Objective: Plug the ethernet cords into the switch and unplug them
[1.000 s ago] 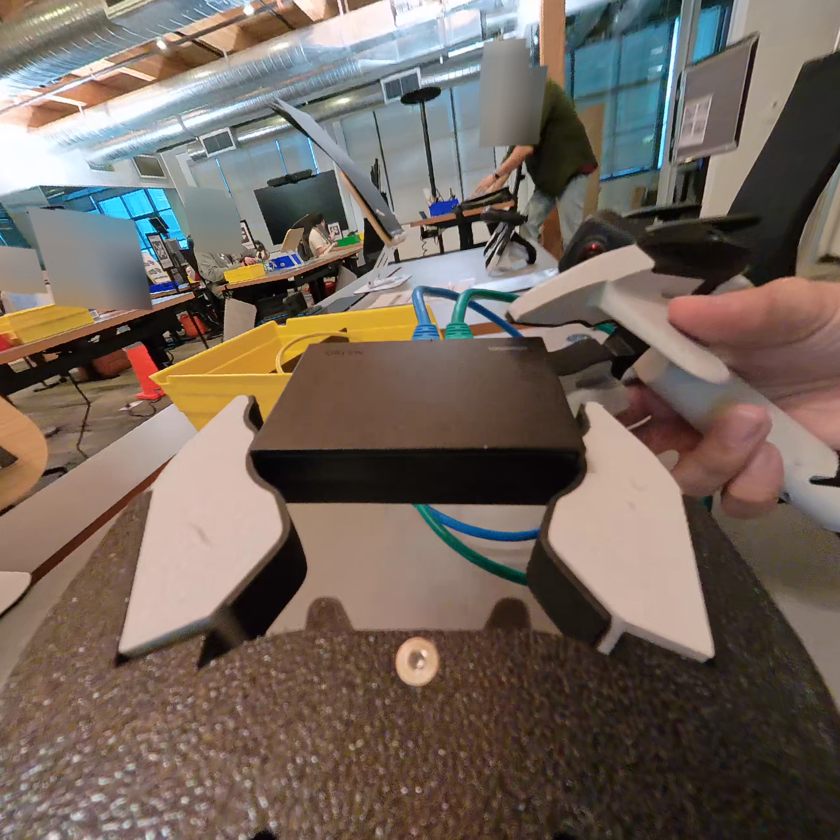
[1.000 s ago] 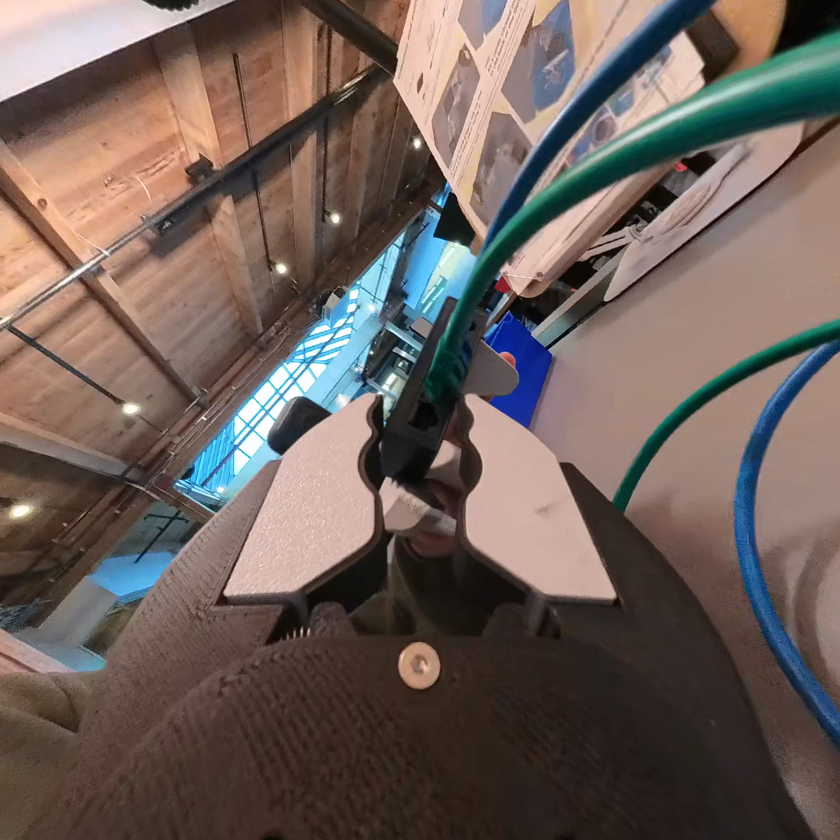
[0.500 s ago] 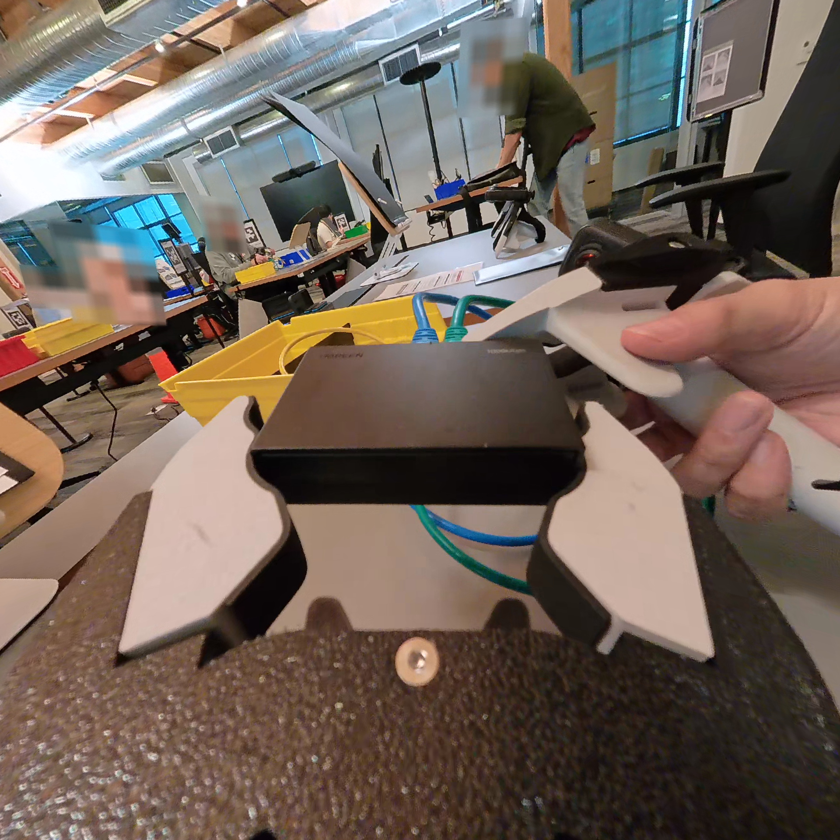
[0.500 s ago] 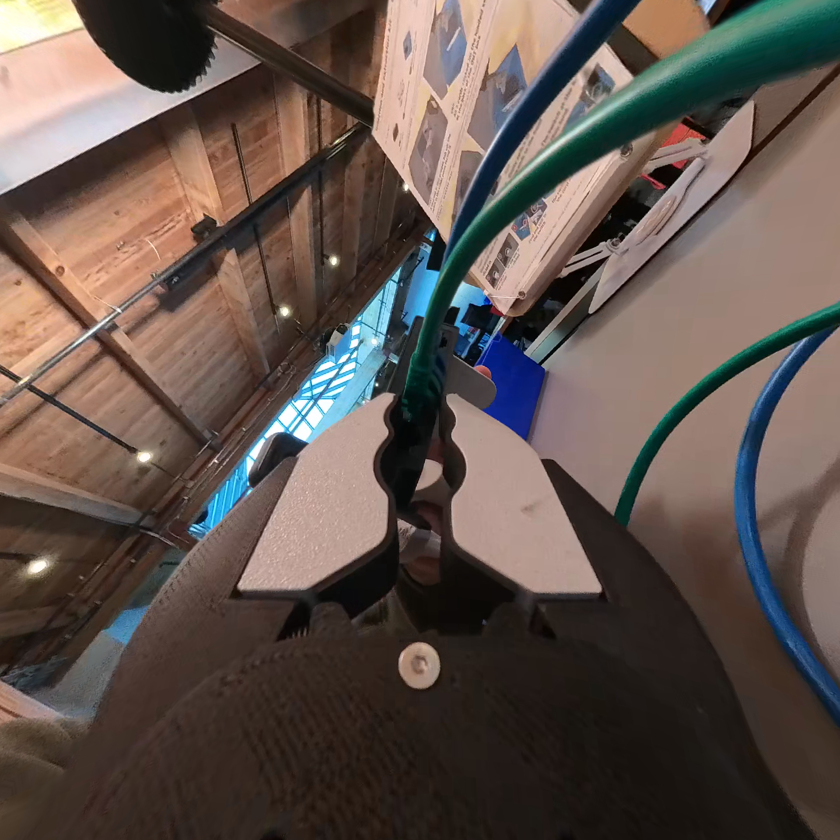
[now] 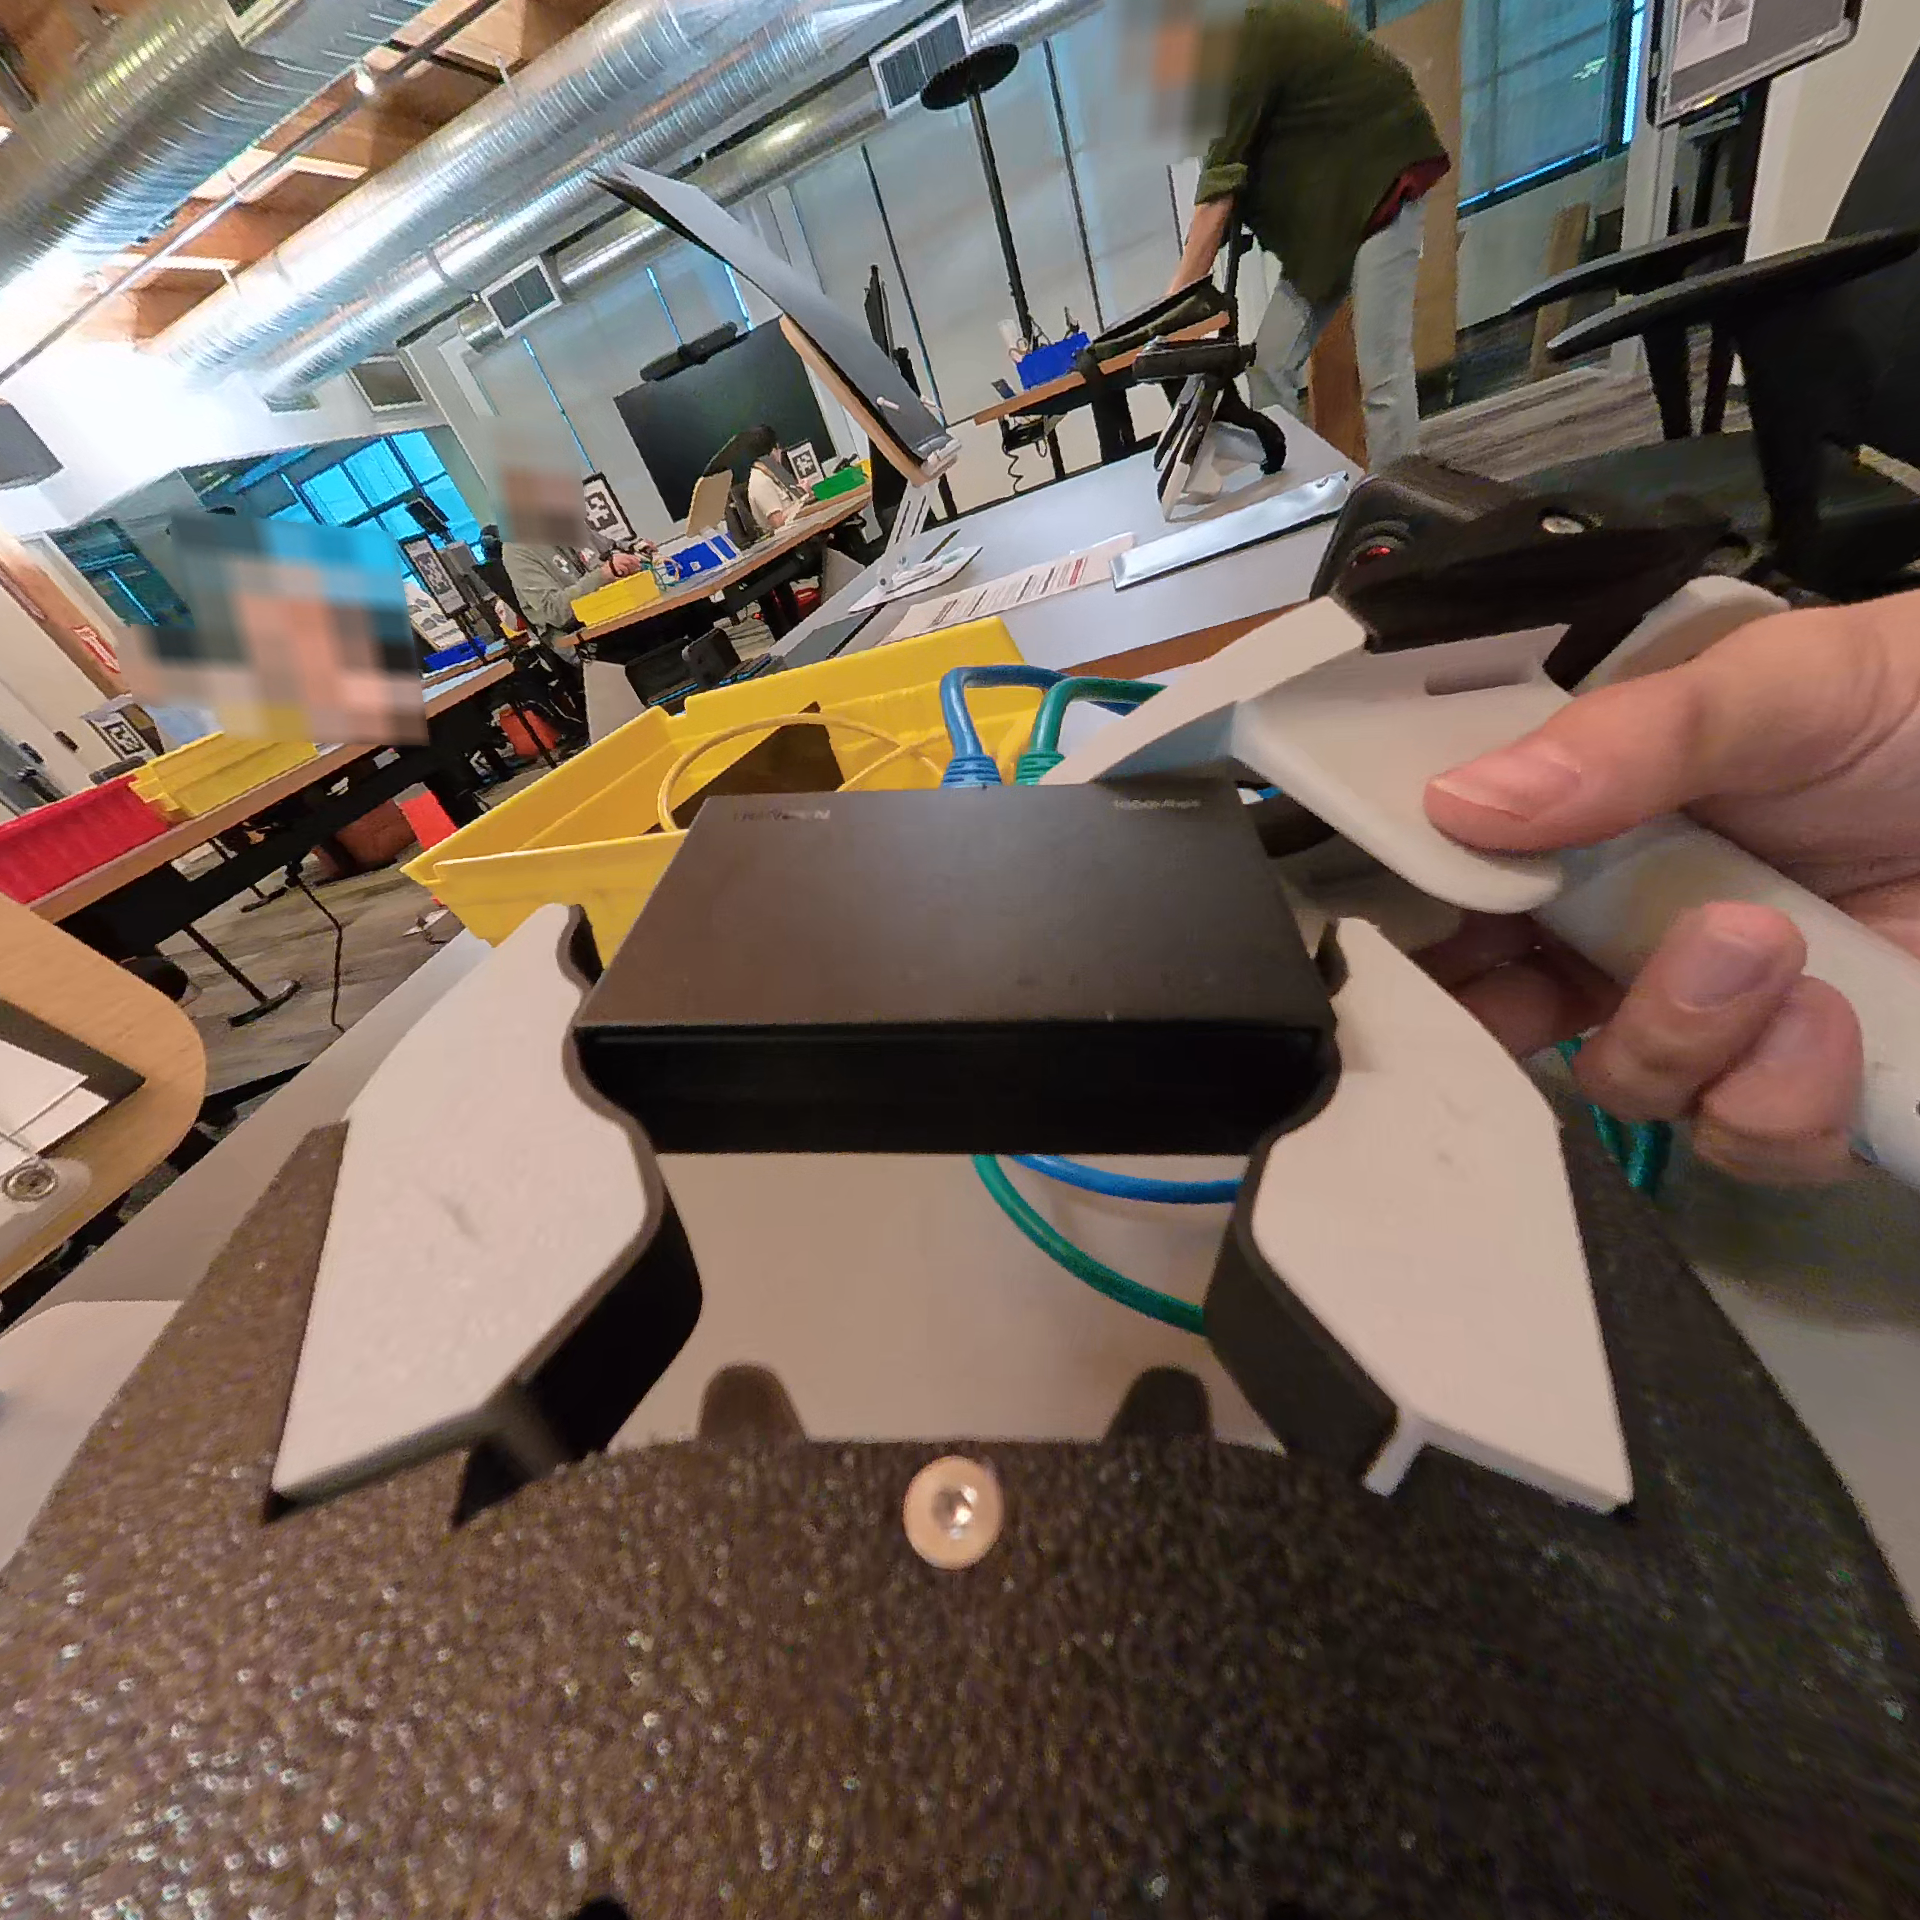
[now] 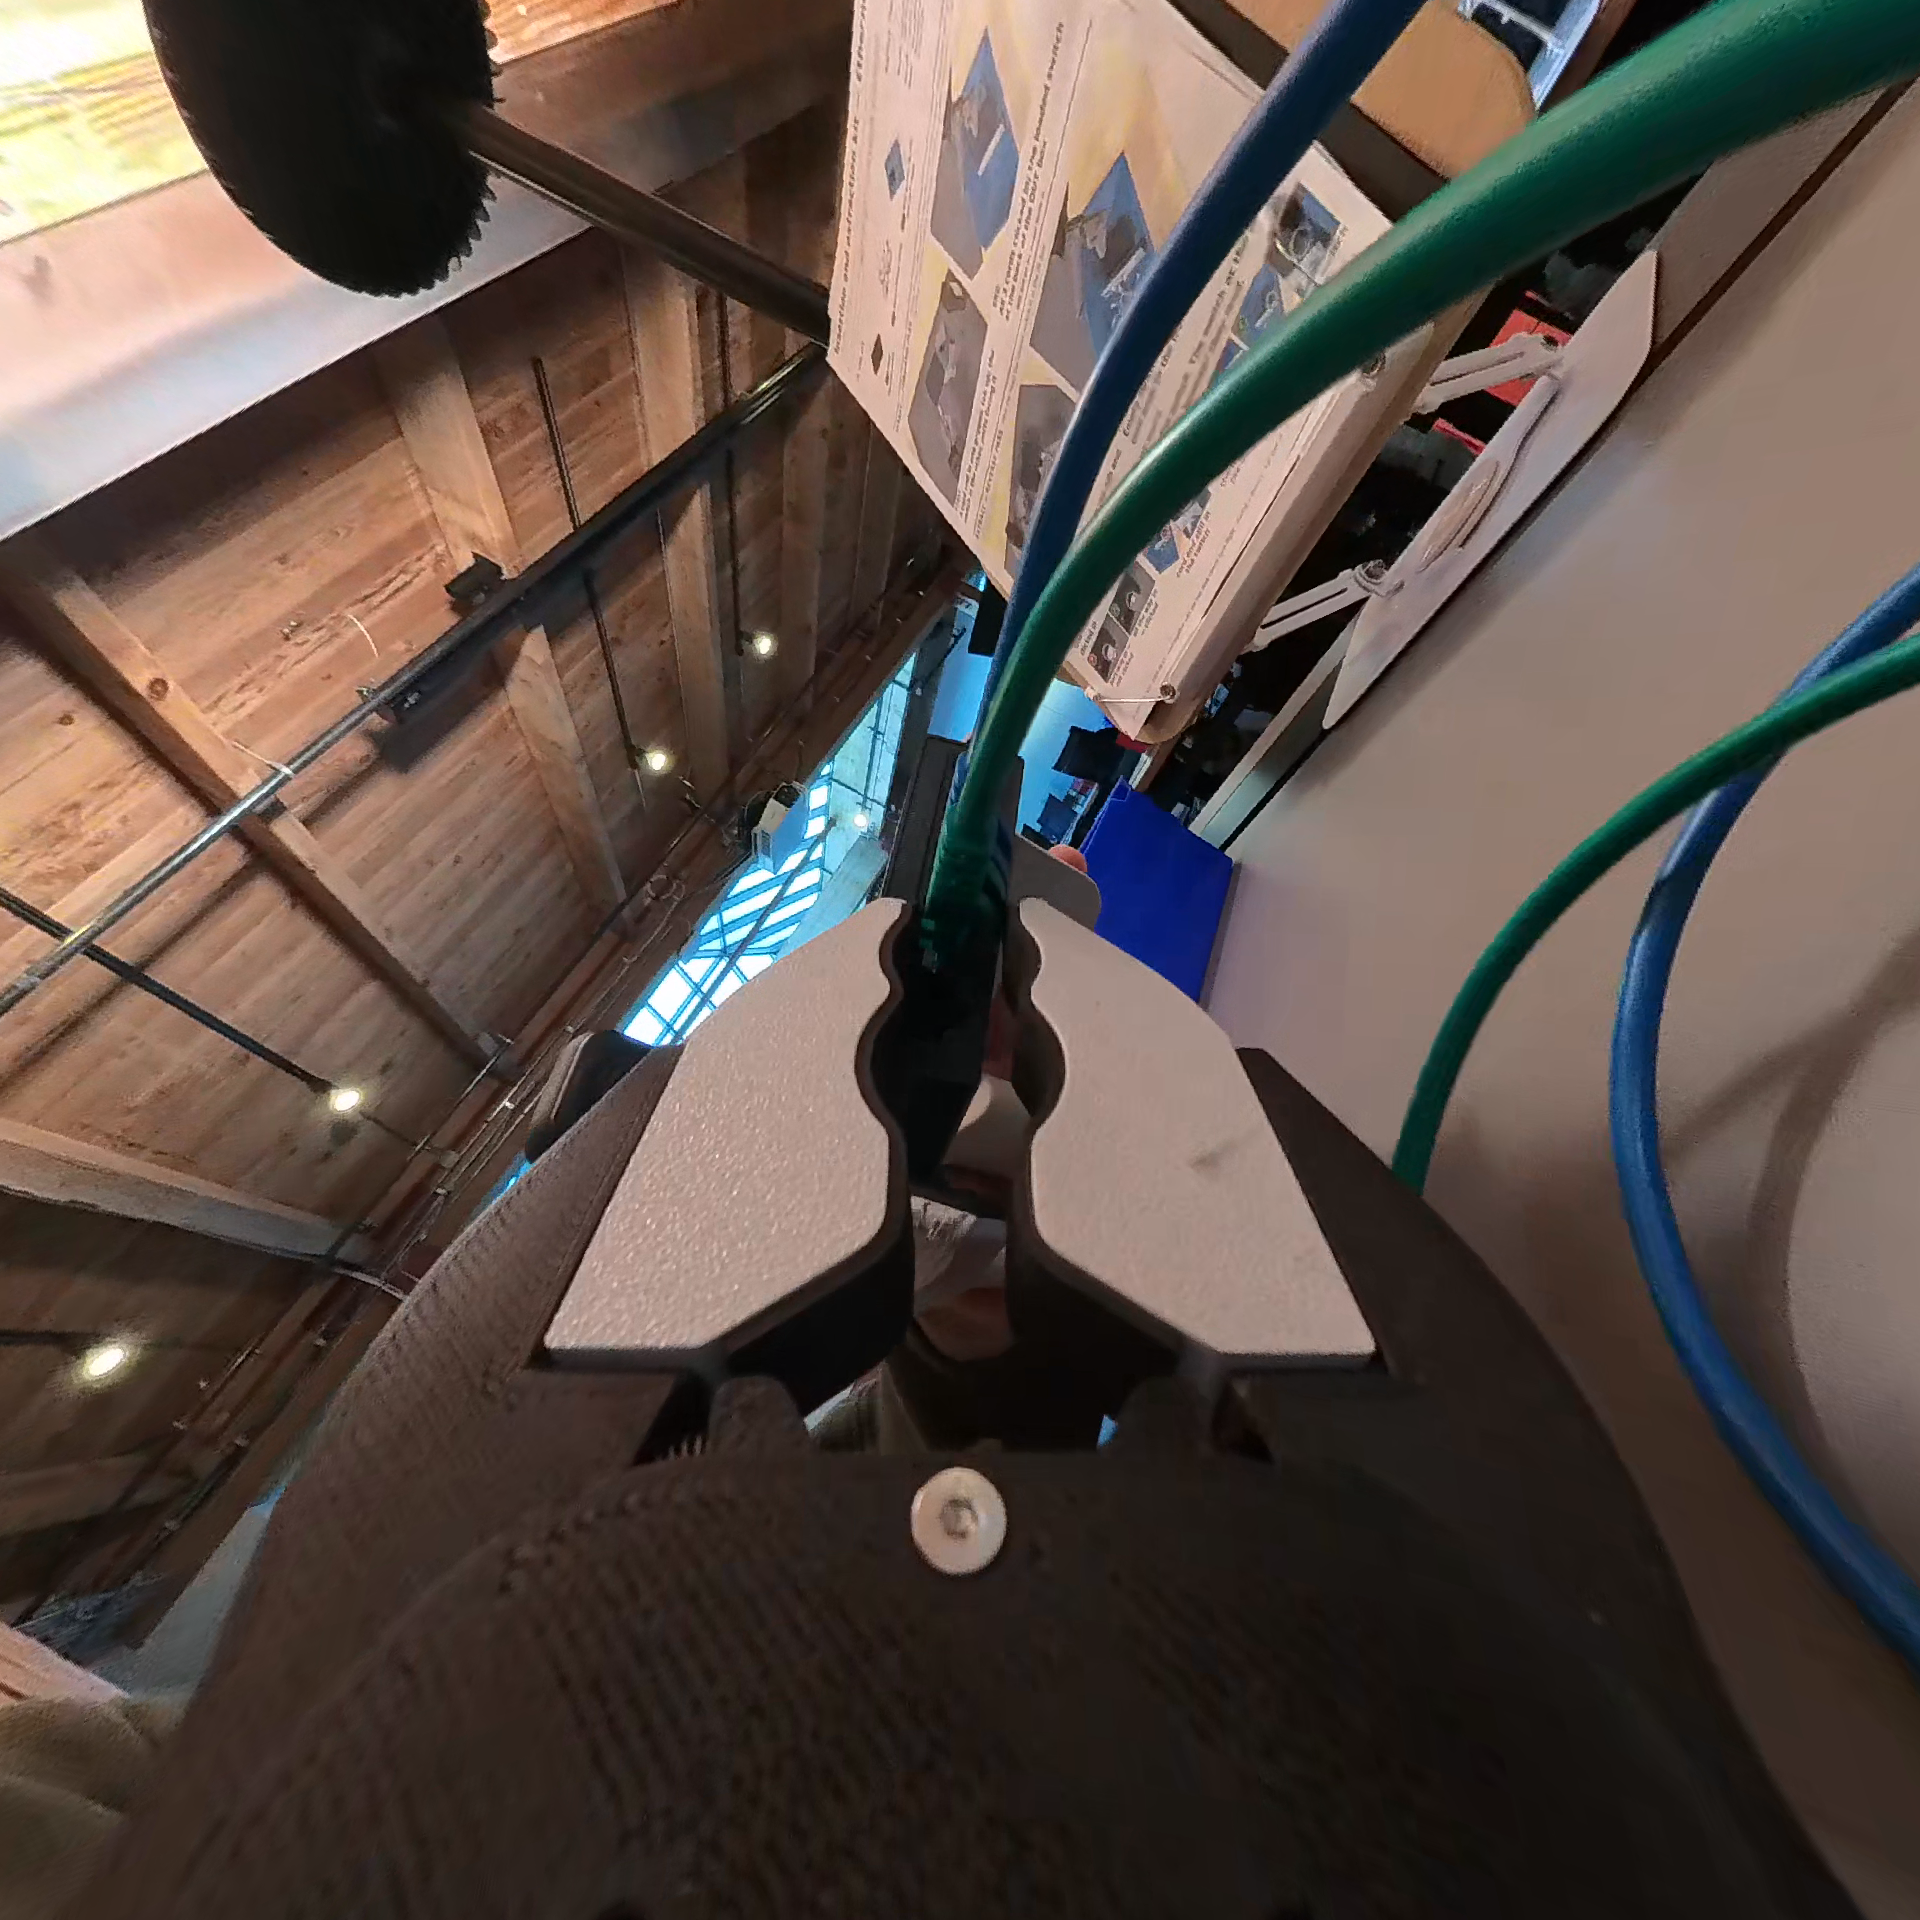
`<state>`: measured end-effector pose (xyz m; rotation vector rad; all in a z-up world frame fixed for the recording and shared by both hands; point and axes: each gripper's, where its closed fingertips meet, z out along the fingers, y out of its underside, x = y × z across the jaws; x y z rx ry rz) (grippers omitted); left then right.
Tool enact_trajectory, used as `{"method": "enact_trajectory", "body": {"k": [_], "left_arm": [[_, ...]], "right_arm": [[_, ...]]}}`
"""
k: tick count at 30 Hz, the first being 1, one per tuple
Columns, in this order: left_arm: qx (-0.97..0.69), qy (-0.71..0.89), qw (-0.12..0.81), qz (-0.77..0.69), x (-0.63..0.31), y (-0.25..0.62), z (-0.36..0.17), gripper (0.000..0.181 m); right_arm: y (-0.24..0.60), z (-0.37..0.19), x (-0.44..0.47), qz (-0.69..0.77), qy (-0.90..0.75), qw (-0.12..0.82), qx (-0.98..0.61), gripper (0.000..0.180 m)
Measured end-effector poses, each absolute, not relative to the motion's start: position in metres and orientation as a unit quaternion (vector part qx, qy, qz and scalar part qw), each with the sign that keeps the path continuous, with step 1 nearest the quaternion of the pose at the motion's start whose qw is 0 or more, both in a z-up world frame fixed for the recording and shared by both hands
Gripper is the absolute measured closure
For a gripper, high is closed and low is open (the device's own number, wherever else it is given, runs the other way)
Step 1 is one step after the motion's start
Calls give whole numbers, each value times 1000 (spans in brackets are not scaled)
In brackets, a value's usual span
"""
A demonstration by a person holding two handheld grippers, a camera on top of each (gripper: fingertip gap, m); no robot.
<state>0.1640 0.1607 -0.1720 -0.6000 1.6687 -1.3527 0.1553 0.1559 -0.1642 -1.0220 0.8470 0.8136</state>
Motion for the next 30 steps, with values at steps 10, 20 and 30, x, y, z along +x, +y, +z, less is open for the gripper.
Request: {"method": "enact_trajectory", "body": {"k": [10,20,30], "left_arm": [[-242,674,443,-539,165,161,-174,57],[-239,678,445,-534,165,161,-176,57],[-247,681,450,-522,167,164,-182,57]], "right_arm": [[157,-168,156,391,386,706,-447,165],[157,-170,156,380,383,708,-456,165],[160,-176,158,380,376,704,-467,165]]}}
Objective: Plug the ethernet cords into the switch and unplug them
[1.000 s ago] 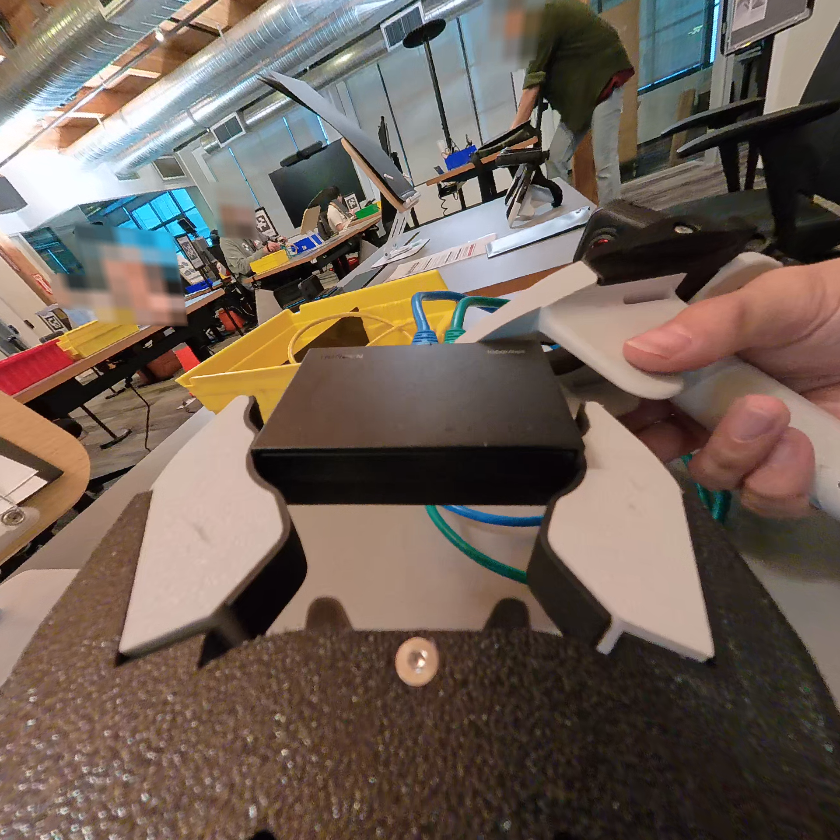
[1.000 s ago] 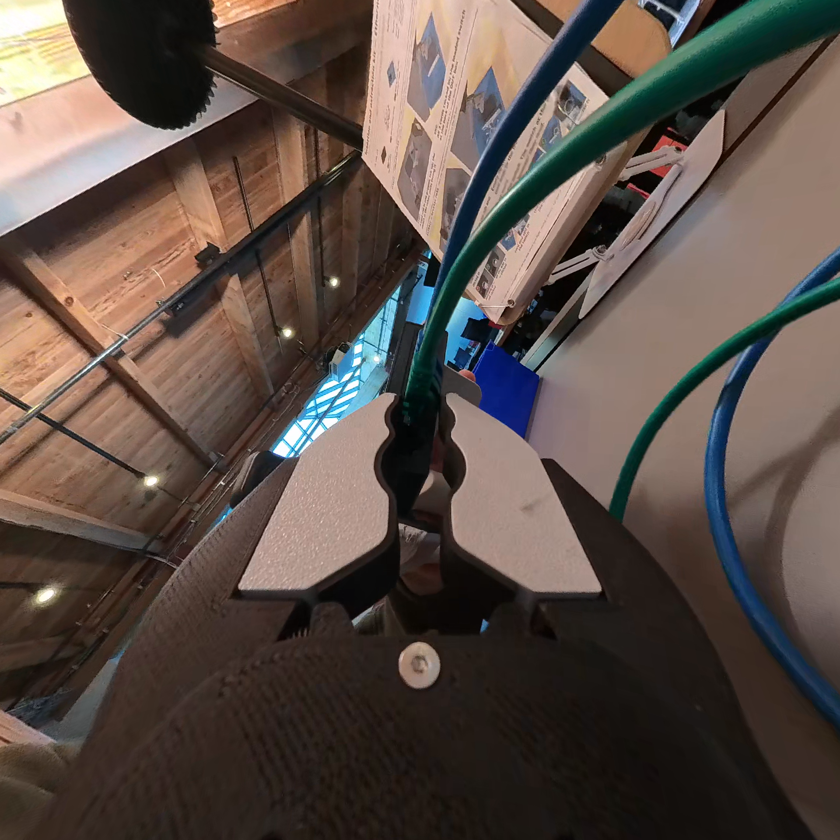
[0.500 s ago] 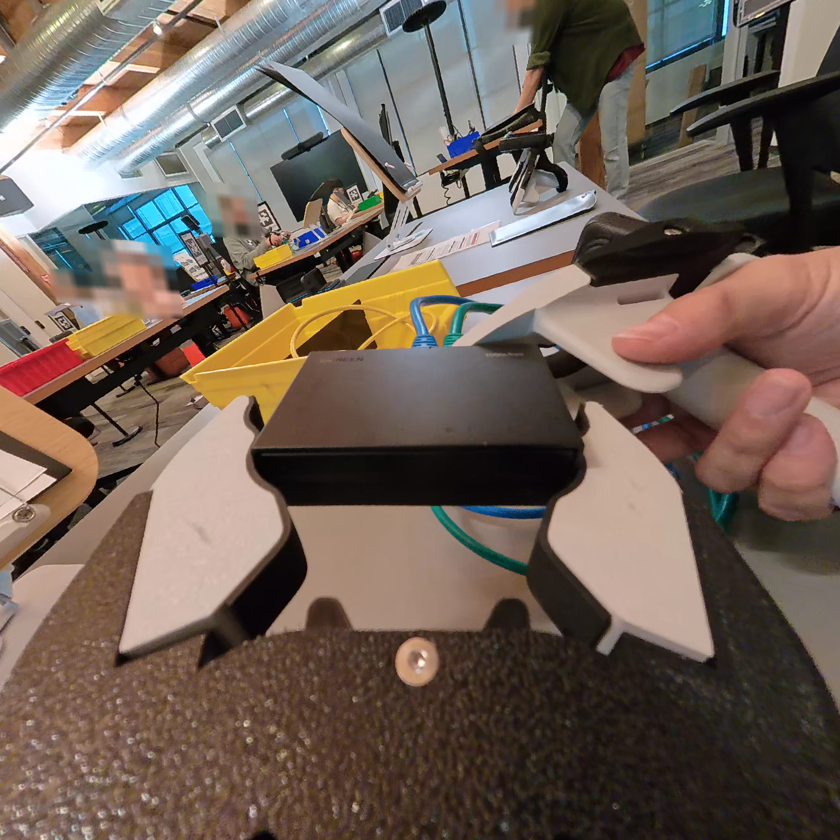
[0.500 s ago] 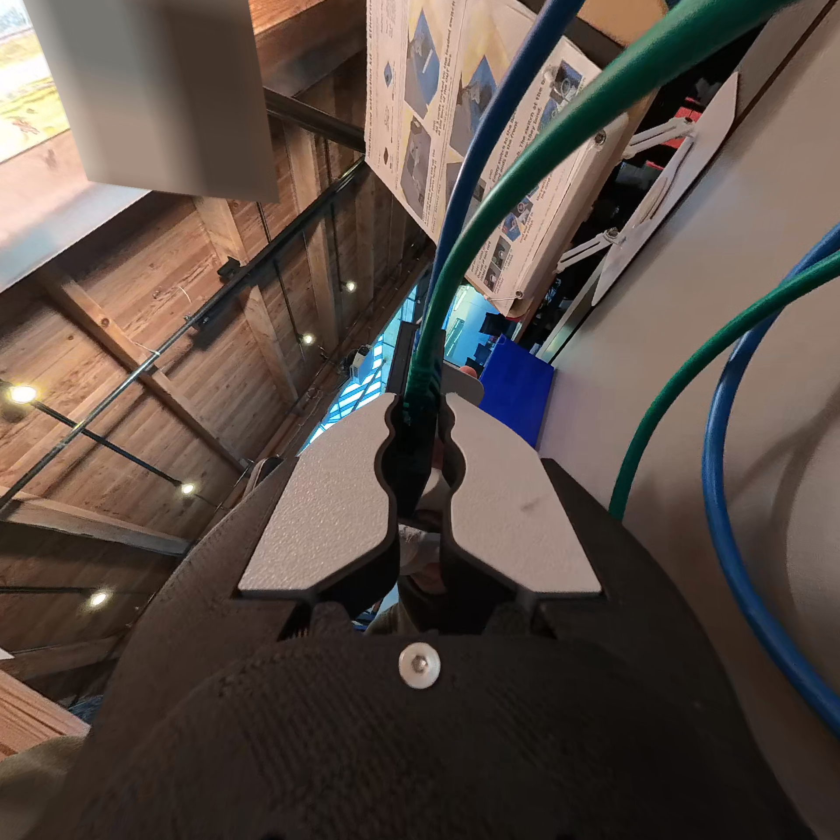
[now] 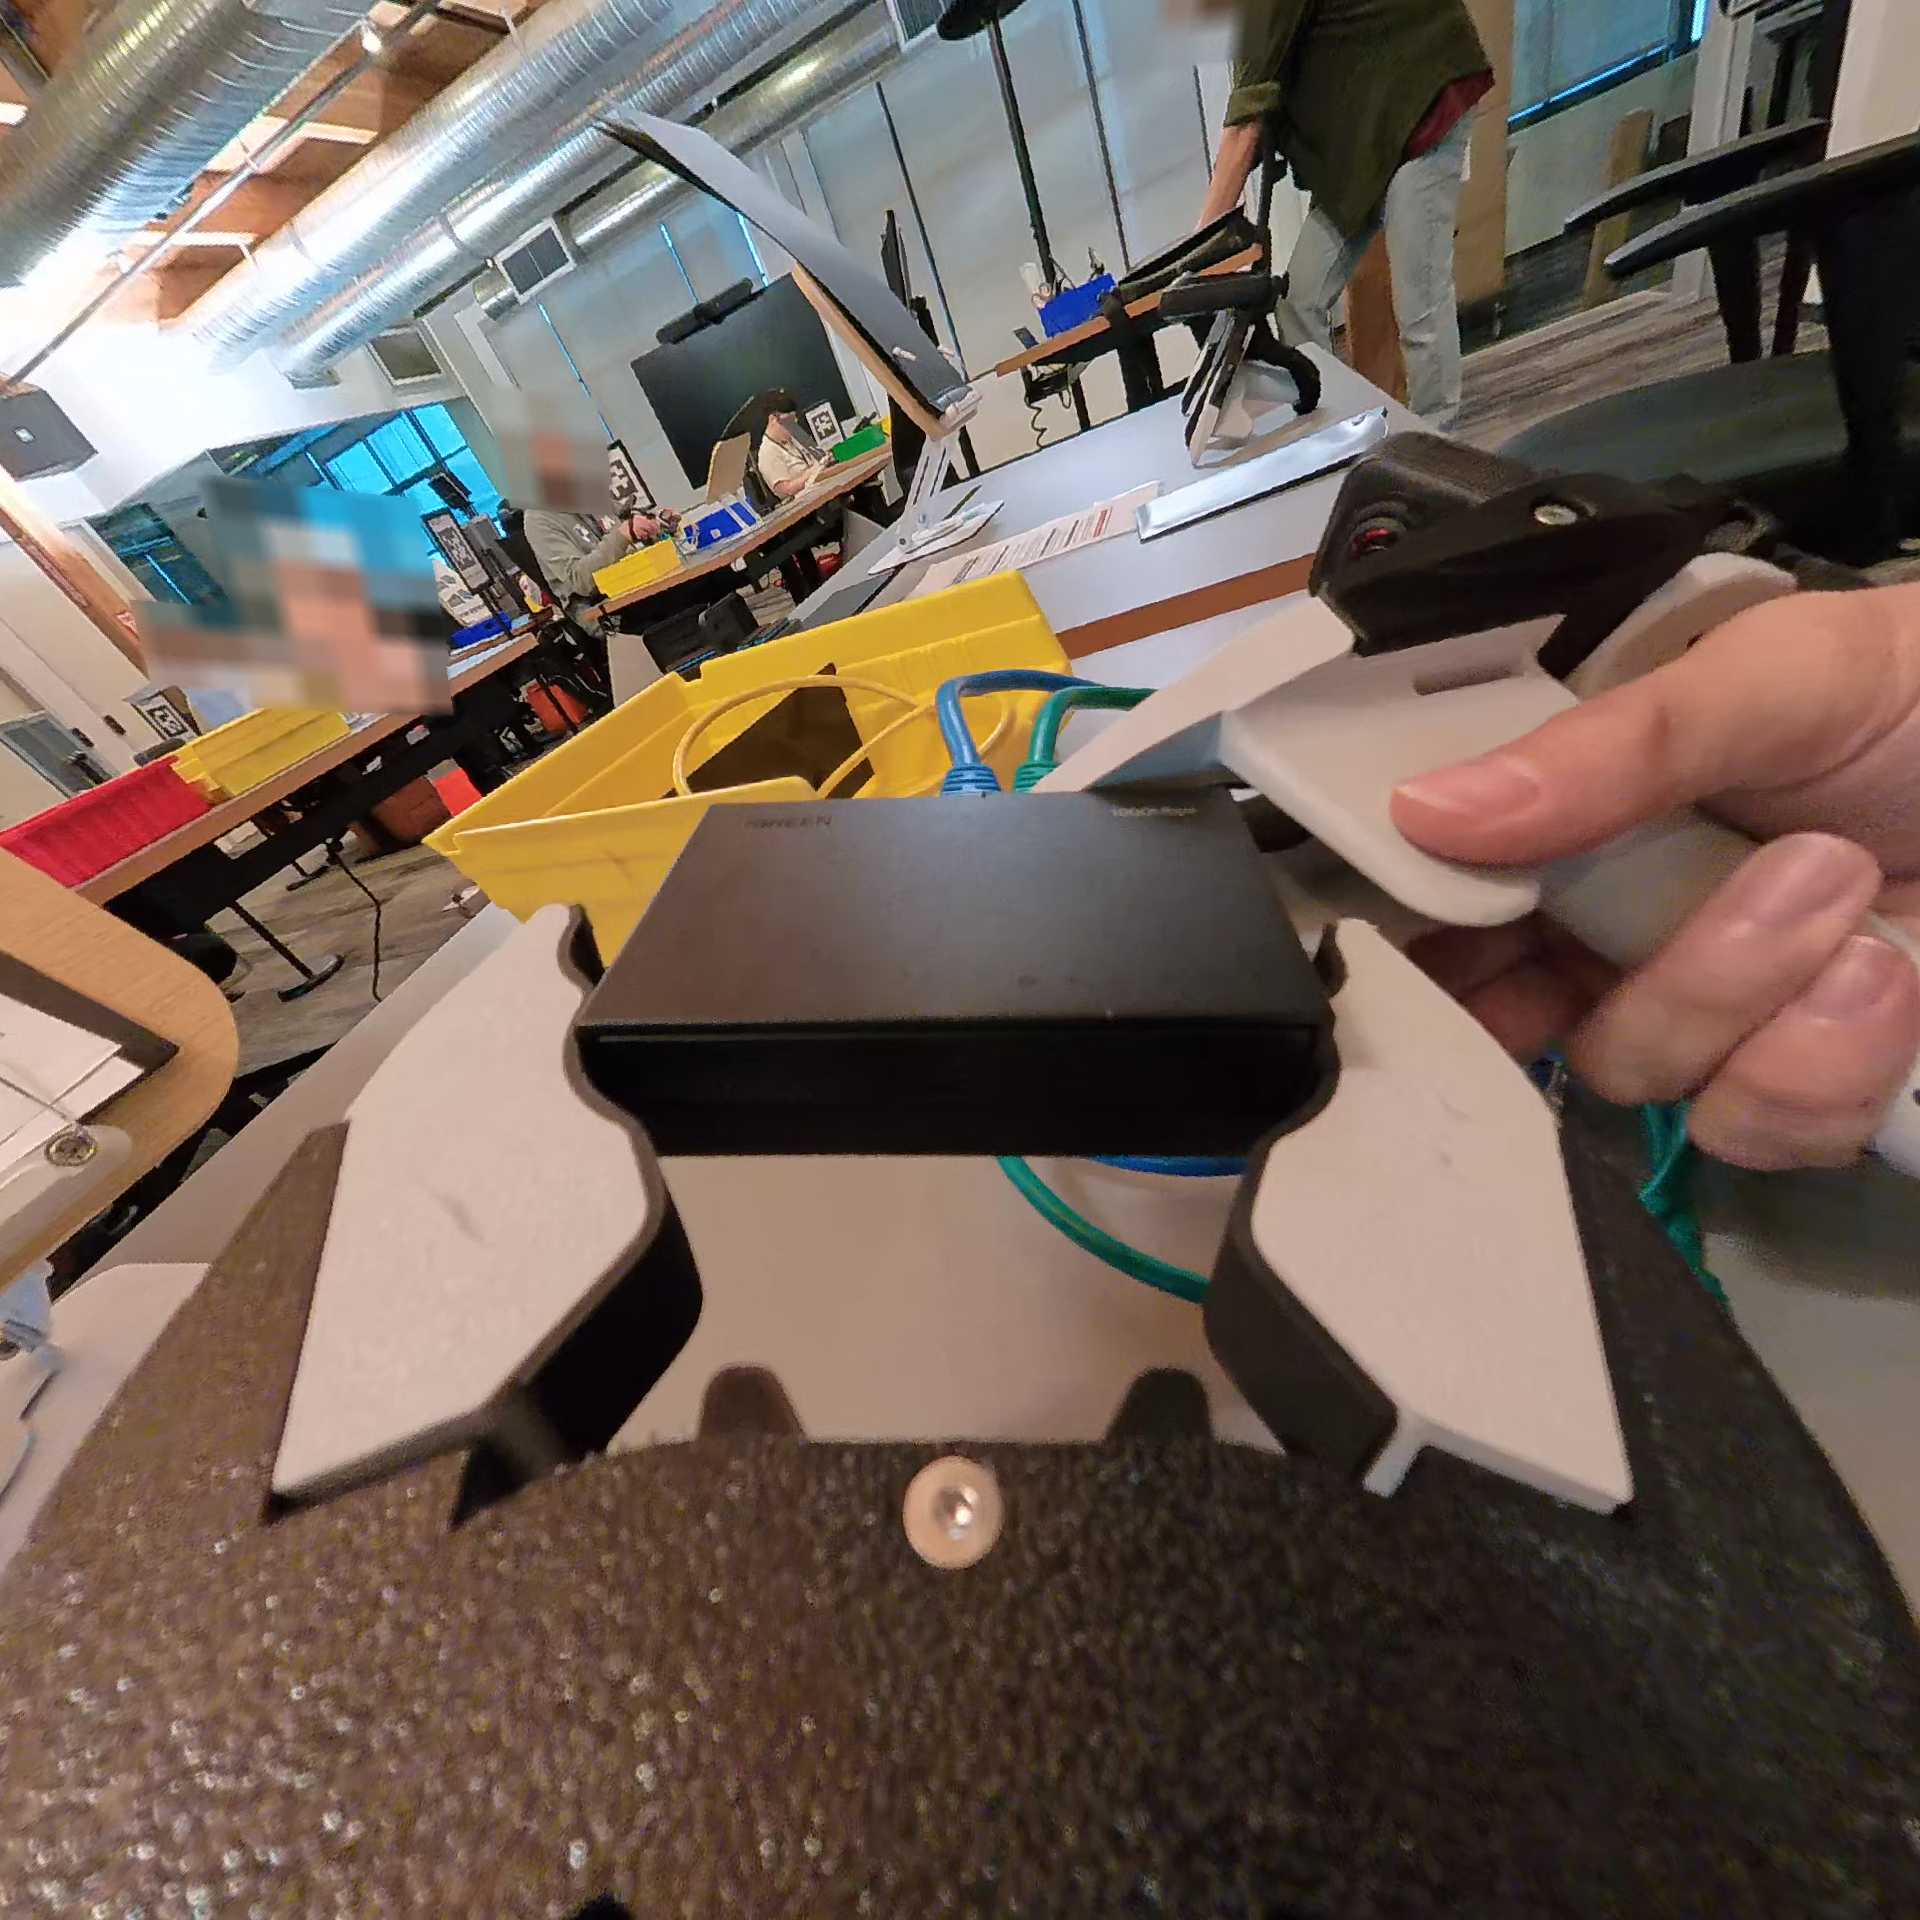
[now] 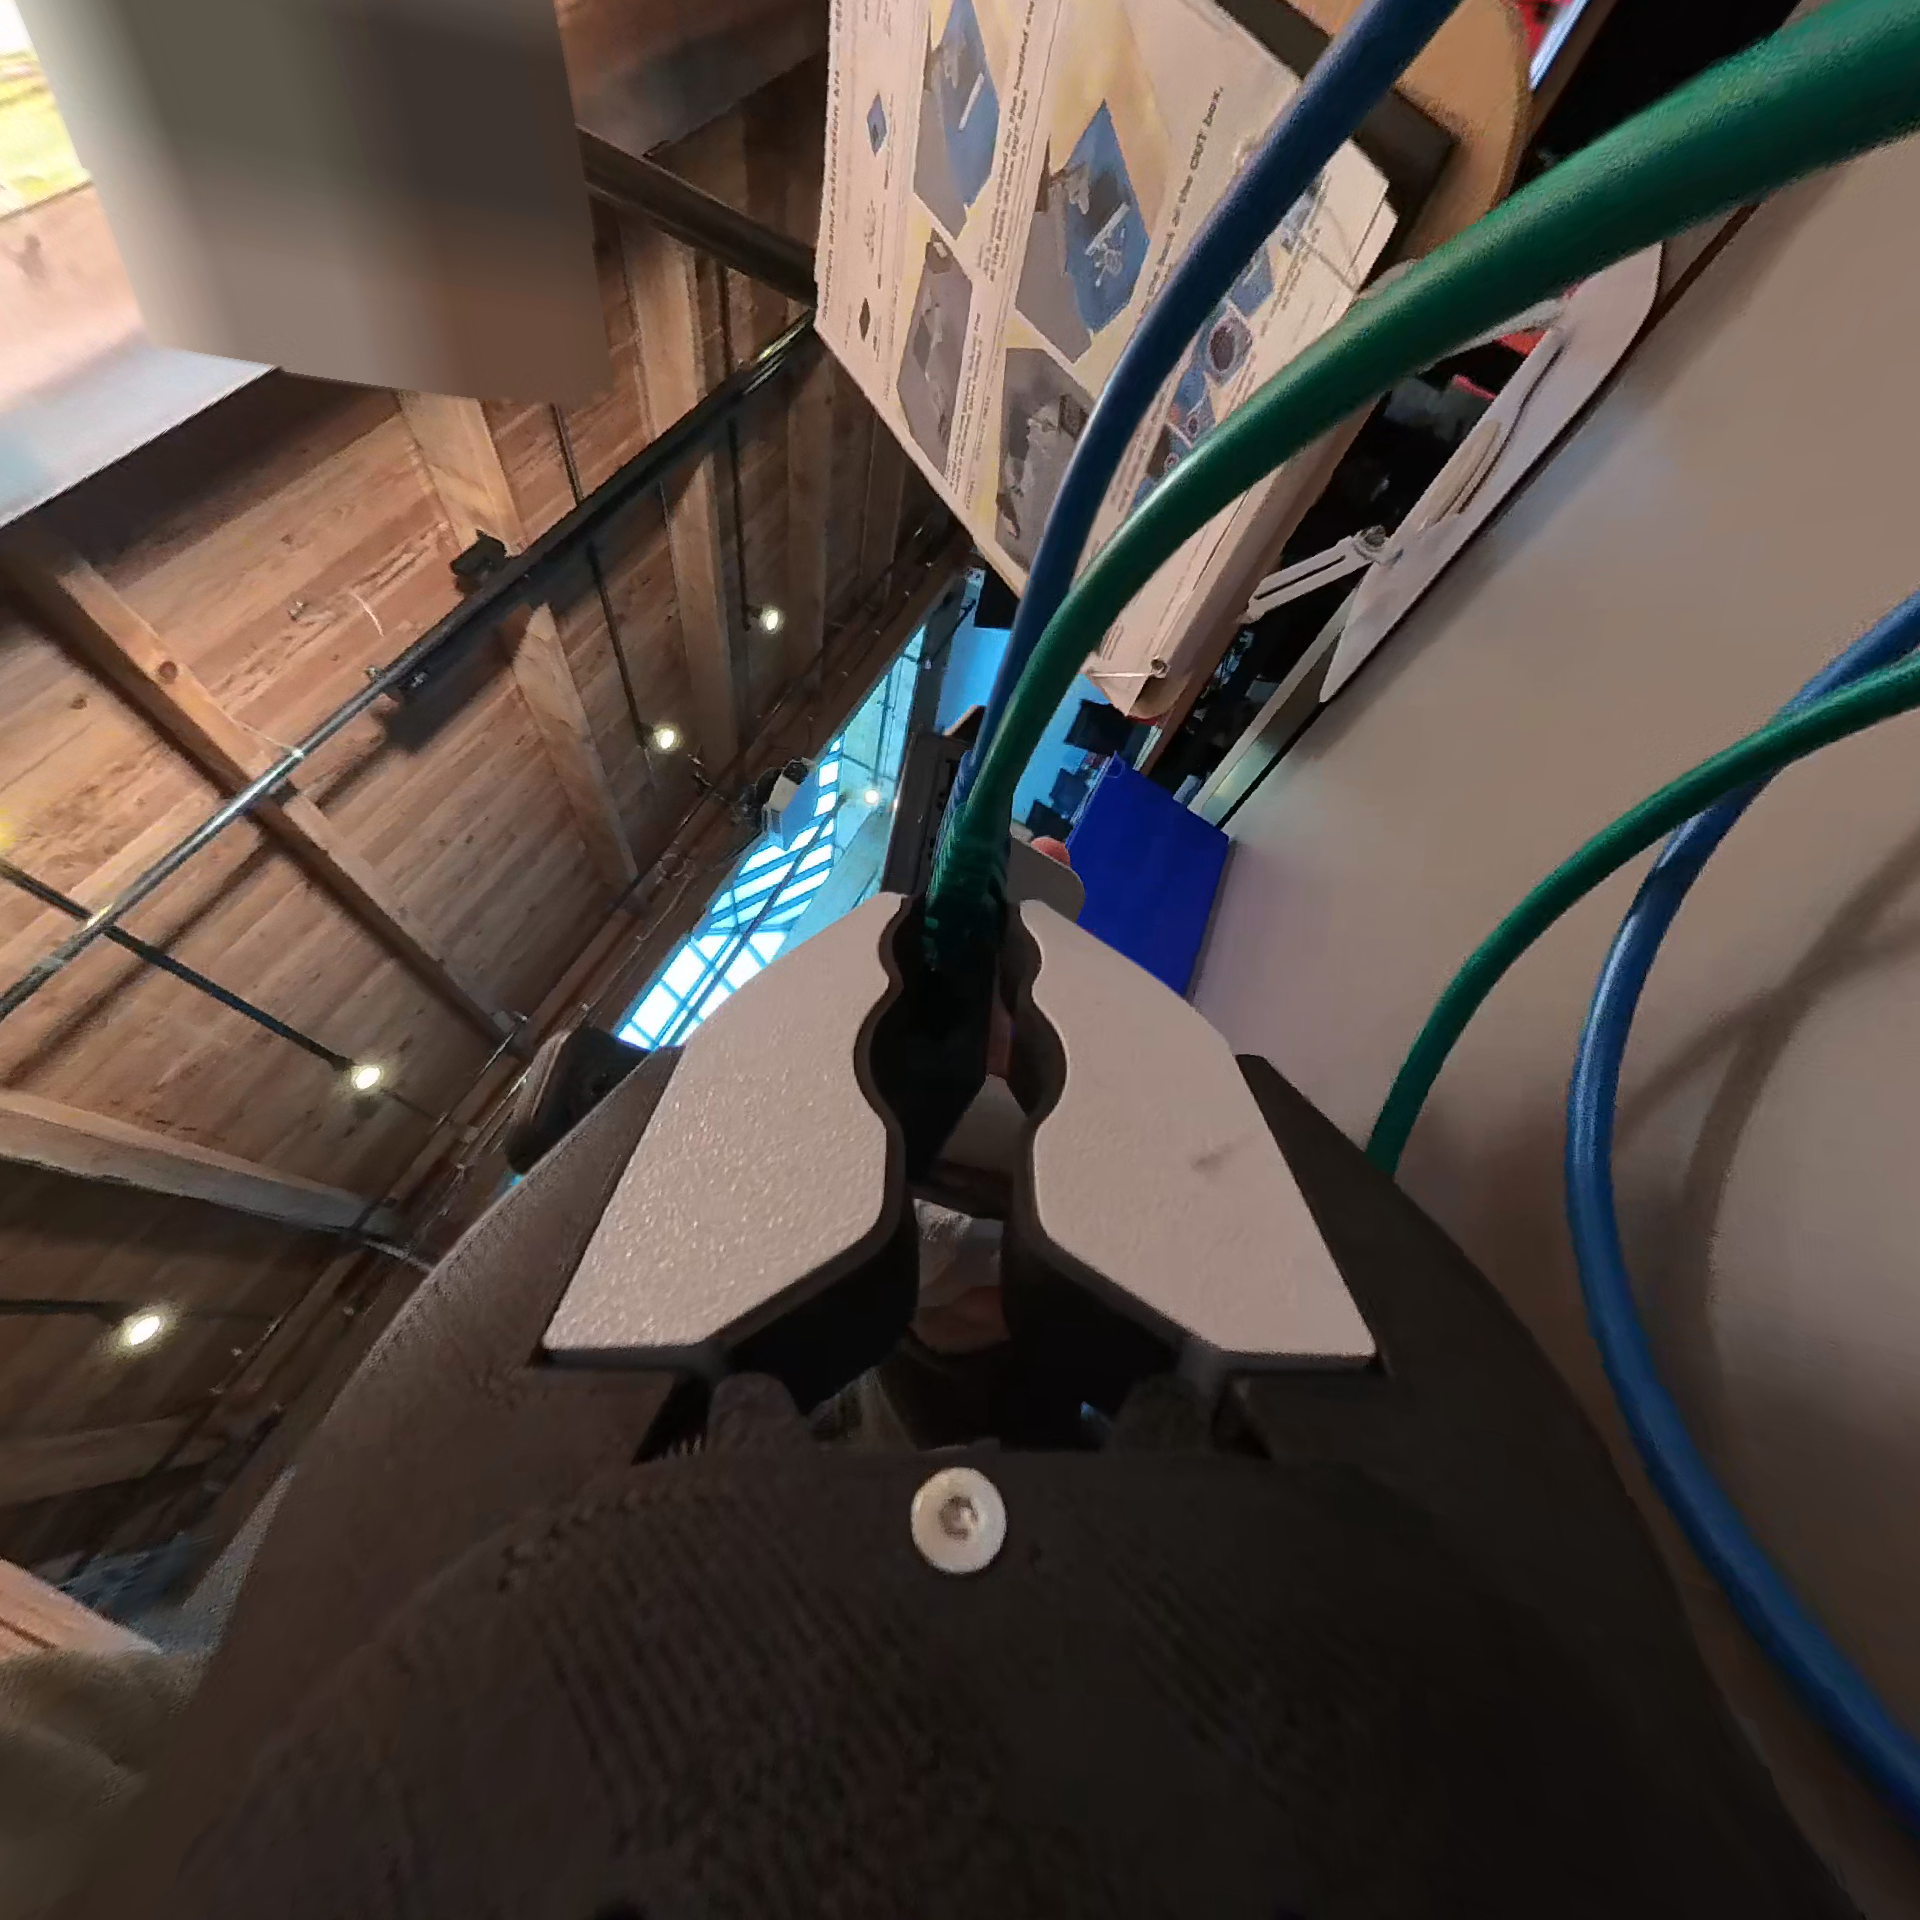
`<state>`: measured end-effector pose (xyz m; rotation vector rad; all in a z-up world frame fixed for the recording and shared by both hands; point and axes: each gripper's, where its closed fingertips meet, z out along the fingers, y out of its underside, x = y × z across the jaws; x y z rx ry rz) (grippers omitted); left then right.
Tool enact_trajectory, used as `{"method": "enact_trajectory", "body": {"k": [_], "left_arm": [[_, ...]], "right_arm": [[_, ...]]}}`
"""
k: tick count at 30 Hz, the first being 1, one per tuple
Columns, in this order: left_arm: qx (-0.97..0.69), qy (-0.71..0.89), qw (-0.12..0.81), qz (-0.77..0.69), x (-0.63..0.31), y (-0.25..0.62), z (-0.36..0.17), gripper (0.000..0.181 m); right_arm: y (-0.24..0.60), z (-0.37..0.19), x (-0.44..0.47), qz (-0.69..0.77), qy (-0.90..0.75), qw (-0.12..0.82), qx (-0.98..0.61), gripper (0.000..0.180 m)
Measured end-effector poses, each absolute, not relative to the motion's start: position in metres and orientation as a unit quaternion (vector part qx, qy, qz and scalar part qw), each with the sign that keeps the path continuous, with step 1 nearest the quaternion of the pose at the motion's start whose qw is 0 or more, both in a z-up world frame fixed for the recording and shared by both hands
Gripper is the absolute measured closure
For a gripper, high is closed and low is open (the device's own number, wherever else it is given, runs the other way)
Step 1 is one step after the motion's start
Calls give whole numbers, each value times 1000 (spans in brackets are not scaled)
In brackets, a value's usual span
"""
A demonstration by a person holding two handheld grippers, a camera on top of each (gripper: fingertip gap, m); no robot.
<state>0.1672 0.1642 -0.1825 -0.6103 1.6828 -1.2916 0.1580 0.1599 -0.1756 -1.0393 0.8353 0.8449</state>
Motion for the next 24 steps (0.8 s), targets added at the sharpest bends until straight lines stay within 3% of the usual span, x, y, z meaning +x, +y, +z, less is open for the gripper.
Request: {"method": "enact_trajectory", "body": {"k": [12,24], "left_arm": [[-259,665,484,-505,172,168,-184,57],[-263,659,522,-473,173,169,-179,57]], "right_arm": [[160,-171,159,299,290,730,-542,164],[157,-167,160,307,257,730,-554,164]]}}
